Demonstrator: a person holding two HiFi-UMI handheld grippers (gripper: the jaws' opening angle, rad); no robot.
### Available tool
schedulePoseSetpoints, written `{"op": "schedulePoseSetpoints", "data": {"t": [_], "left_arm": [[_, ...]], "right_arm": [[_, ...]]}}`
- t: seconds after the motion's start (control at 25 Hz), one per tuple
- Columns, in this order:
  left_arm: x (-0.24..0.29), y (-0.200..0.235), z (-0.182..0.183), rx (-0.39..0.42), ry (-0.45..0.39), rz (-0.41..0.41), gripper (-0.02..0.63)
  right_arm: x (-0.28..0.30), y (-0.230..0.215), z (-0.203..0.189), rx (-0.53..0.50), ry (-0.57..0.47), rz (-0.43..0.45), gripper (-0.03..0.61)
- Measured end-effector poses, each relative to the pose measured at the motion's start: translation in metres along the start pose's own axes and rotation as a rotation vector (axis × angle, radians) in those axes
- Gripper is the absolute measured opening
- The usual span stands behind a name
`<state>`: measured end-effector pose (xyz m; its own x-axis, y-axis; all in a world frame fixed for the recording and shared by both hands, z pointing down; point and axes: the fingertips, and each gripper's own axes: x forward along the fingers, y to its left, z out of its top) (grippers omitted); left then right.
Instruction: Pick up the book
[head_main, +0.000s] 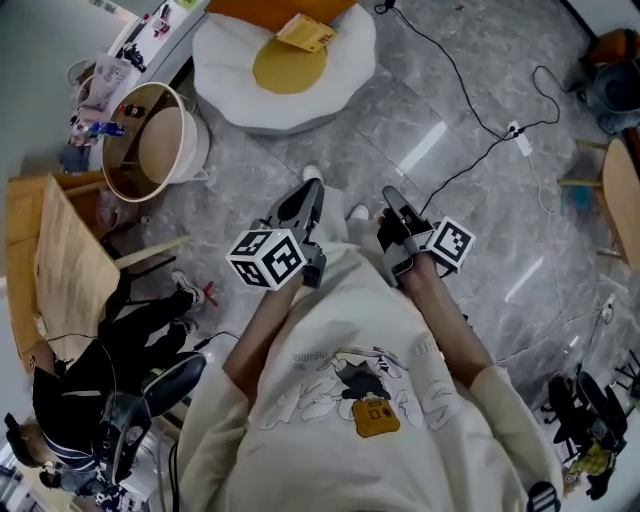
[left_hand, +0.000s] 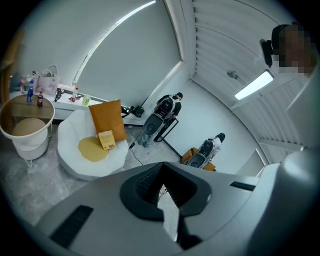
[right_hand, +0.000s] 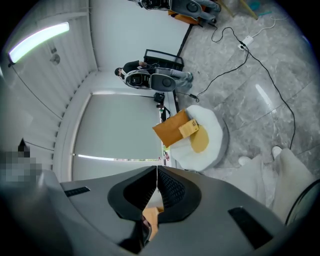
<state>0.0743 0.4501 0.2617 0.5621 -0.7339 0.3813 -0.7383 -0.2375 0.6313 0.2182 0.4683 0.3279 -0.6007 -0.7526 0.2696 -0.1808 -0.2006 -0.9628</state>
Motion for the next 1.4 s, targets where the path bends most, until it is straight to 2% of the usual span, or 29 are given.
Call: {"op": "schedulePoseSetpoints", "data": {"t": [0.24, 0.6, 0.88, 1.0, 1.12, 1.4], "left_arm": [[0.021, -0.002, -0.006, -0.010, 0.057, -0.035, 0.006], [0.111, 0.005, 0.026, -0.063, 0.100, -0.095, 0.006], [0.174, 0.038, 0.086, -0.092, 0.115, -0.100, 0.006], [0.193, 0.053, 0.123, -0.089, 0.107, -0.104, 0.006], [0.214, 0.071, 0.160, -0.078, 0.099, -0.097, 0.006], [0.256, 0.118, 0.226, -0.064, 0.072, -0.074, 0.006]], "right_arm": [[0.012, 0.002, 0.009, -0.039, 0.004, -0.029, 0.023], [0.053, 0.001, 0.078, -0.086, -0.027, -0.109, 0.025], [0.135, 0.022, 0.116, -0.123, 0.009, -0.151, 0.025], [0.173, 0.047, 0.134, -0.152, 0.014, -0.111, 0.025], [0.210, 0.064, 0.157, -0.116, -0.010, -0.066, 0.025], [0.289, 0.080, 0.206, -0.148, -0.021, -0.109, 0.023]]}}
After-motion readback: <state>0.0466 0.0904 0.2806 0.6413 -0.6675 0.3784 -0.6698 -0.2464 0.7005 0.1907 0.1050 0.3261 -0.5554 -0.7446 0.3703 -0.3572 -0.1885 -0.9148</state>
